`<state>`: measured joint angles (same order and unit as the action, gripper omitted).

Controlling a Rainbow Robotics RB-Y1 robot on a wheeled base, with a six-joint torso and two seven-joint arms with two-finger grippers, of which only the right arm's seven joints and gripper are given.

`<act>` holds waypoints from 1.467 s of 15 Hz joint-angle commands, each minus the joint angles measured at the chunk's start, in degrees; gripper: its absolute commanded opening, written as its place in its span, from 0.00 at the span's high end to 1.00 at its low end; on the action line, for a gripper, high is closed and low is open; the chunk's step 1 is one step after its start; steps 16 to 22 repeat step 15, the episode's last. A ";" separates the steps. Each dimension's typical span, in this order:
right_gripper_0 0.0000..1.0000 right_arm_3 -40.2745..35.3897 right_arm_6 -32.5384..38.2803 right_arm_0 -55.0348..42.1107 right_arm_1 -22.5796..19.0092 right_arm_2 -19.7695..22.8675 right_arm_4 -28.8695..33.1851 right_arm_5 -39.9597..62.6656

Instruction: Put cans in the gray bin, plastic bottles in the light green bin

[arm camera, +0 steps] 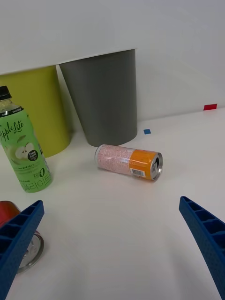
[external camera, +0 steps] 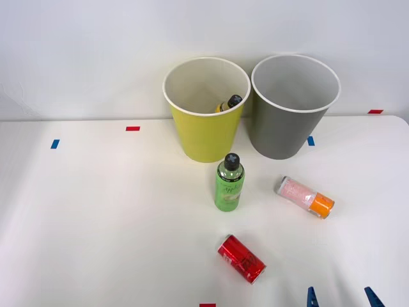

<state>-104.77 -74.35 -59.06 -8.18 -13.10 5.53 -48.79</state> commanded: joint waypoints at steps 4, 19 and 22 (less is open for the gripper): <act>0.00 0.00 0.00 0.00 0.00 0.00 0.00 0.01; 0.00 0.00 0.00 0.00 0.00 0.00 0.00 0.01; 0.00 0.00 0.00 0.00 0.00 0.00 0.00 0.01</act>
